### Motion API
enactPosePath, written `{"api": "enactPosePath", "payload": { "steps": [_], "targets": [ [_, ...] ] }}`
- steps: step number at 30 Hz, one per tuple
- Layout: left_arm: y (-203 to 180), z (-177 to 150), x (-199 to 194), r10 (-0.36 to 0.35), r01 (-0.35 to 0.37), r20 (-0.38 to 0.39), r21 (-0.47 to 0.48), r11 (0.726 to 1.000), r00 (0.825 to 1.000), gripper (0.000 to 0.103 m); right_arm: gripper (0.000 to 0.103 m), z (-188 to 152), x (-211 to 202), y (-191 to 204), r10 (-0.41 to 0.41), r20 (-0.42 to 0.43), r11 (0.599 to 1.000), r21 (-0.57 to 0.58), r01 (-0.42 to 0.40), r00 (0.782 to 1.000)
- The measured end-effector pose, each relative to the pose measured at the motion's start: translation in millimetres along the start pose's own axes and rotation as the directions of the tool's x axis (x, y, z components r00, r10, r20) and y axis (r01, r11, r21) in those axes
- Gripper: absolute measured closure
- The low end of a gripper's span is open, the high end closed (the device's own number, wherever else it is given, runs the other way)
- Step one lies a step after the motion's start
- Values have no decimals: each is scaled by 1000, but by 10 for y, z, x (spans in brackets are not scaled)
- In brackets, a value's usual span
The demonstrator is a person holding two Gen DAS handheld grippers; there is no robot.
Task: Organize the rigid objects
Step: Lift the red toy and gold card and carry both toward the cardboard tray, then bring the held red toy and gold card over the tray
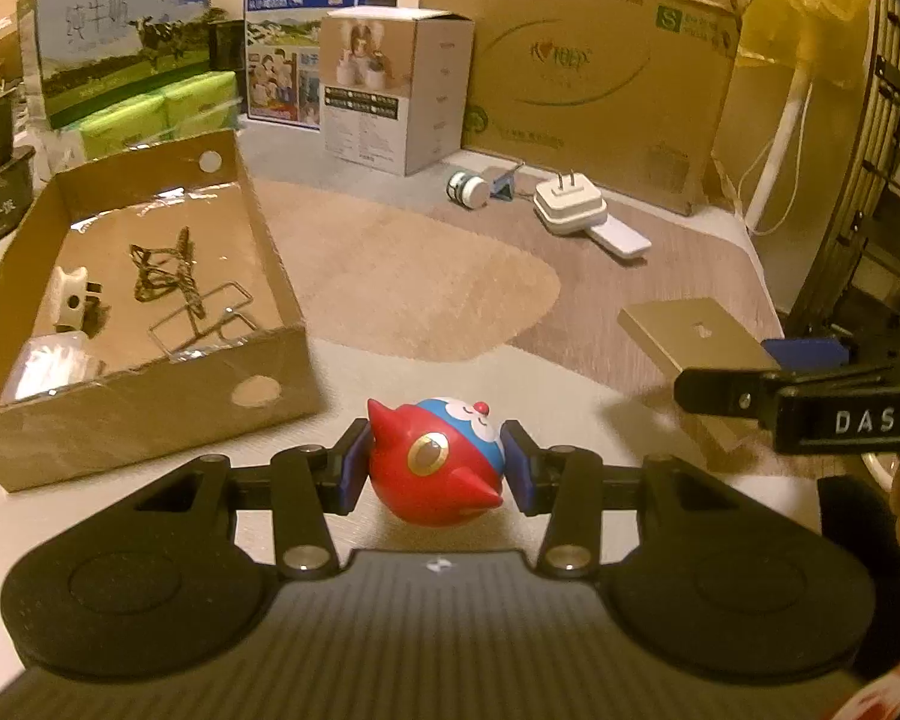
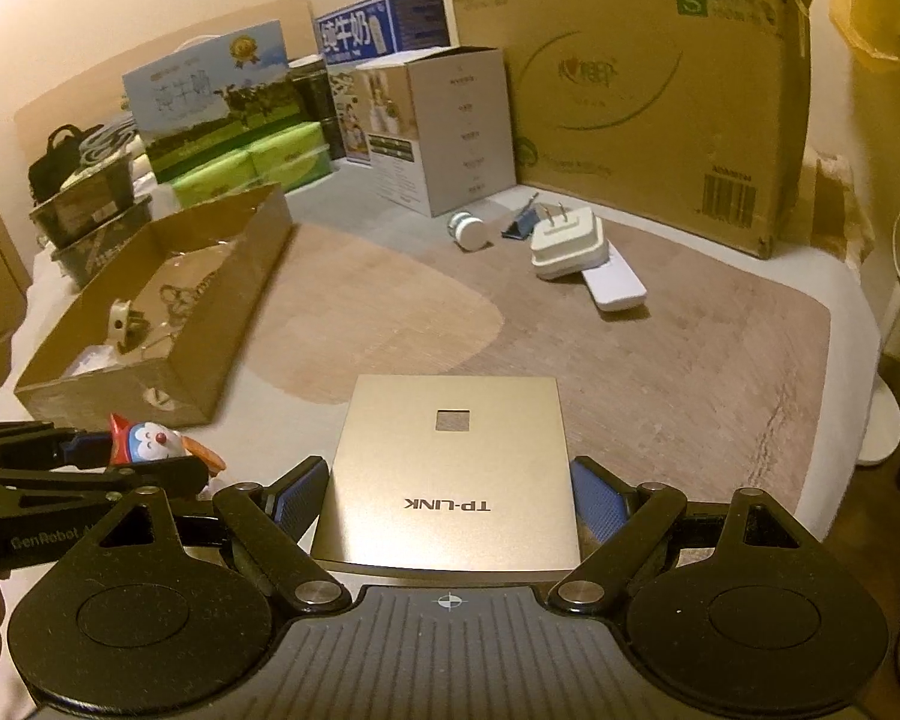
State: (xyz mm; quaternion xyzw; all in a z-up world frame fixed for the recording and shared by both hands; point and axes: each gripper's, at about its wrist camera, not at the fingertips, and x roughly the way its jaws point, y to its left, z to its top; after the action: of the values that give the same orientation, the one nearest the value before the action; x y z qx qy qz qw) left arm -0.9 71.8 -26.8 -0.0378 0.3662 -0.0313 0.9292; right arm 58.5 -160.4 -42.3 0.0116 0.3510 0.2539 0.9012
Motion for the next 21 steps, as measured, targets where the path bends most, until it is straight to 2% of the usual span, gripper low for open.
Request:
{"api": "enactPosePath", "payload": {
  "steps": [12,21],
  "targets": [
    [235,67,-312,45,-43,46,-45,998,998,61,17,43,-15,302,42,4,998,-38,-42,999],
    [550,91,-585,102,-94,83,-97,991,991,61,17,88,16,677,110,1,989,-100,-110,994]
  ]
}}
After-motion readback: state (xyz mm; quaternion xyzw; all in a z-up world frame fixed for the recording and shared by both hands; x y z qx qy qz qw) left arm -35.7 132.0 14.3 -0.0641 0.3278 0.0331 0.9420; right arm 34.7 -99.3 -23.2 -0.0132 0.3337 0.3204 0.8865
